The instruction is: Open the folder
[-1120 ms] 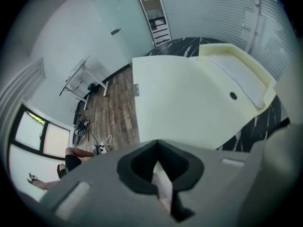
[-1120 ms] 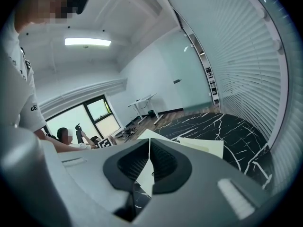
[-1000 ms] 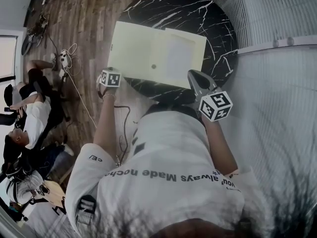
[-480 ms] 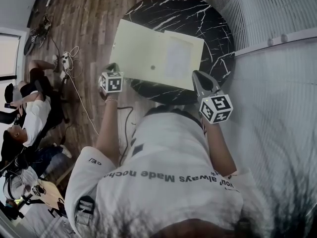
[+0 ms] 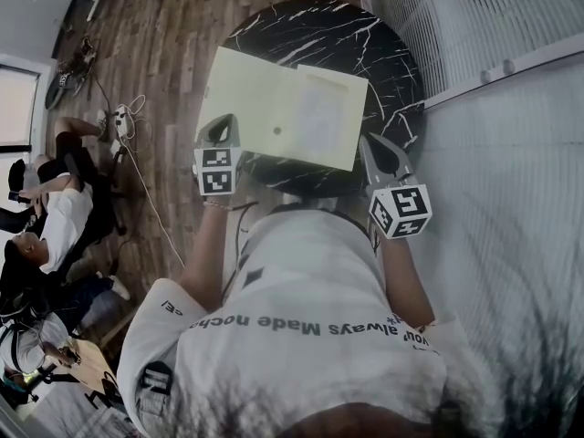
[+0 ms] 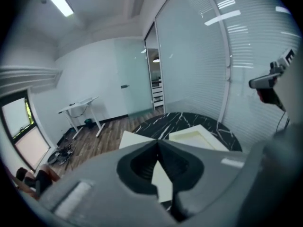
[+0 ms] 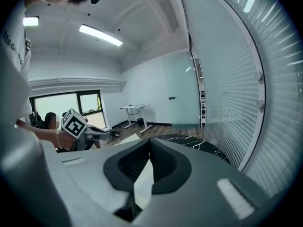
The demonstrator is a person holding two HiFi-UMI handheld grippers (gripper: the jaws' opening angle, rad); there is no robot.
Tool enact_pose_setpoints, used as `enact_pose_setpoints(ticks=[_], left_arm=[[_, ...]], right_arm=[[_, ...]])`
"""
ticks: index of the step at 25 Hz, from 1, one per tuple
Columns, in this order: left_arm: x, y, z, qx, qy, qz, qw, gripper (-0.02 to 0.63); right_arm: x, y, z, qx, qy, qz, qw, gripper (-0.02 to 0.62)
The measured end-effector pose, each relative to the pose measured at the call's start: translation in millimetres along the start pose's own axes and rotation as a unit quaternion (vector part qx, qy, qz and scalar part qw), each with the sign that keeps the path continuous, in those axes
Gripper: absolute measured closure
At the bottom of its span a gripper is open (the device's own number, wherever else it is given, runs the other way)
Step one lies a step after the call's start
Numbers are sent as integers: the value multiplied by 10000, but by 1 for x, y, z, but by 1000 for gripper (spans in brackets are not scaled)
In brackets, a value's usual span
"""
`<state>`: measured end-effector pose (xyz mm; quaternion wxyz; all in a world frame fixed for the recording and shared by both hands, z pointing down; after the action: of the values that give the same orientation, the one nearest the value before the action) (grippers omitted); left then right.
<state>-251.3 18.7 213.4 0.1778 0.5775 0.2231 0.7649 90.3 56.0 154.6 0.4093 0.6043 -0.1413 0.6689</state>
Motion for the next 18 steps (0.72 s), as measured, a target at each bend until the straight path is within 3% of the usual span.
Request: enact_pose_setpoints(ticks=[6,11,15,18], left_arm=[[-56,-44,47,880,-466,1007,9899,603],[-92,-85,82,1527,-859,1812,9677,603],[-112,-115,100,1821,-1176,2359,9473,603],[-119,-129,113,1979,-1184,2562,9387,603]], right_arm=[[-29,-22,-15,84,-267,236,9993,594],[-46,-36,-31,156,-624,342,9973,594],[-61,-45,-48,118,-847,455,9953,594],[-66,-49,-59,61,-990,525,9937,594]])
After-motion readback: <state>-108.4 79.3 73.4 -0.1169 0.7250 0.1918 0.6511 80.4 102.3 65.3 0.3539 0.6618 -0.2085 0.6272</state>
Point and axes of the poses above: the fingertips, and each gripper's own axes: y forward along the fingers, z to its right, x out of its underside, the point moved 9 cm from there along -y, backward along the fingers, and after that the axes turned 11 degrees about -x, right-handed, at the moved point
